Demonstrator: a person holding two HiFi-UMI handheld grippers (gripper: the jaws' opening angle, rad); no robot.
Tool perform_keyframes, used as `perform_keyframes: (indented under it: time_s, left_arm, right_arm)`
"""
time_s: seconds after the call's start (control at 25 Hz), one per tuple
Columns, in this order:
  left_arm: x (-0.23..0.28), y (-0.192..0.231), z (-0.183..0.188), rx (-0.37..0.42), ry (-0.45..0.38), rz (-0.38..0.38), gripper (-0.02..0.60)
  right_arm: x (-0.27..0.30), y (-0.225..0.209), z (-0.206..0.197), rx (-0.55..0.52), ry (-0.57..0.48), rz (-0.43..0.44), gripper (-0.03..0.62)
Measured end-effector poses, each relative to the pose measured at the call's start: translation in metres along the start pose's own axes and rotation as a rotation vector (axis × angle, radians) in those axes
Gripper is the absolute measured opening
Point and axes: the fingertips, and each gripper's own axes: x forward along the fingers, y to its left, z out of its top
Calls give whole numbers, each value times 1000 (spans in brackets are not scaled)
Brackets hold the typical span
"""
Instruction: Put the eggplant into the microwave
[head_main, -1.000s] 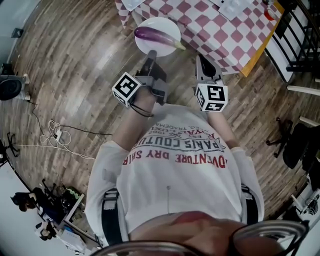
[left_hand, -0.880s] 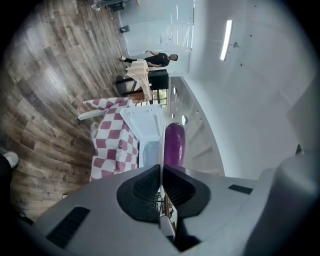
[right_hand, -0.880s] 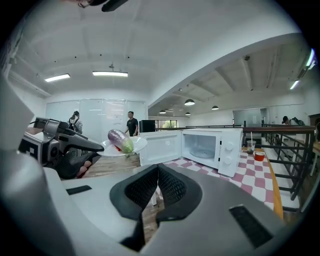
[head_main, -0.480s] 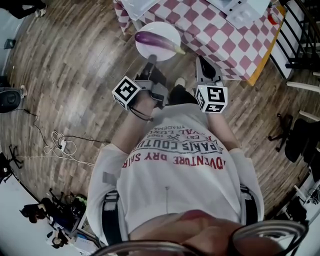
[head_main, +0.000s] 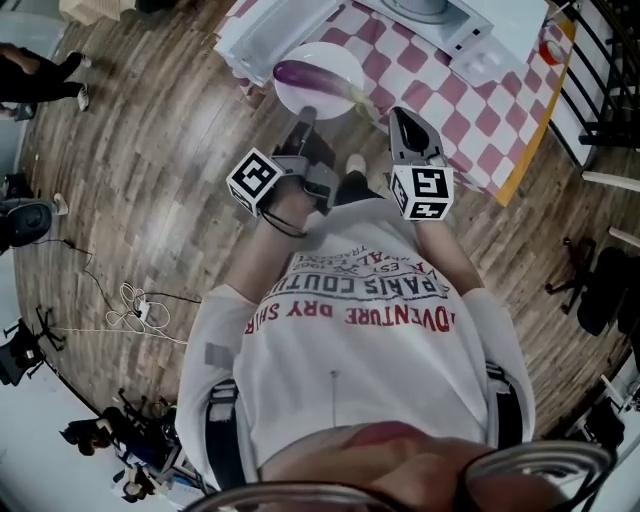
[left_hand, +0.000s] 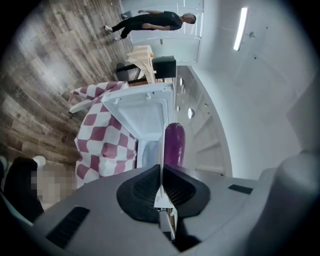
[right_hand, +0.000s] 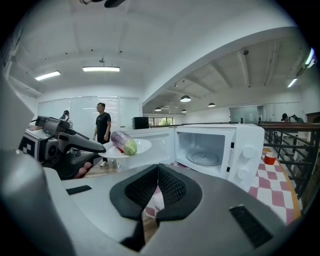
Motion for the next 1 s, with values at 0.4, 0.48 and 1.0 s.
perform_keyframes:
  time_s: [0.4,0.48,1.0]
  left_arm:
    - [118,-9,6,-14,43,36,35]
    - [134,-8,4,-13,61,46,35]
    - [234,6,-10,2,239,105,35]
  right_arm:
    - [71,-83,31,13,-6,-44,26]
    - [77,-95,31,25,1,-61,26]
    - [116,-158,30,94,36,-223,26]
